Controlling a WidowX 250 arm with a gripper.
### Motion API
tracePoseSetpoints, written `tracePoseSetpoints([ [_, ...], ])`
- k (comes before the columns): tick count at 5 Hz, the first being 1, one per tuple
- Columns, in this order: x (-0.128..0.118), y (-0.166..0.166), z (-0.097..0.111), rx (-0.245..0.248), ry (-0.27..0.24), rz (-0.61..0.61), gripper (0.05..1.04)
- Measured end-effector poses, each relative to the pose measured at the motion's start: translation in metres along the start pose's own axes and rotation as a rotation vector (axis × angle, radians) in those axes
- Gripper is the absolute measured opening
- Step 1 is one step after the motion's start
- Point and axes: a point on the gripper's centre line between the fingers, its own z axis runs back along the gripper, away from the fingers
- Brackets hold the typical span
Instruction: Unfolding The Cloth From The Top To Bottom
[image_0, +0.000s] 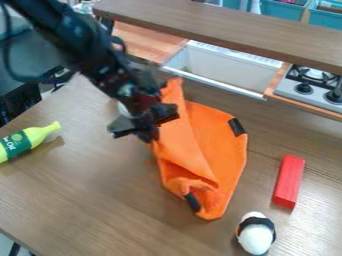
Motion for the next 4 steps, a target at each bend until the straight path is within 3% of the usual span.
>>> tracePoseSetpoints([
  [2,0.016,0.035,0.016,-0.051,0.04,0.039,0.05],
  [3,0.016,0.045,0.016,-0.037,0.068,0.045,0.05],
  [4,0.02,0.053,0.017,0.033,0.08,0.053,0.05],
])
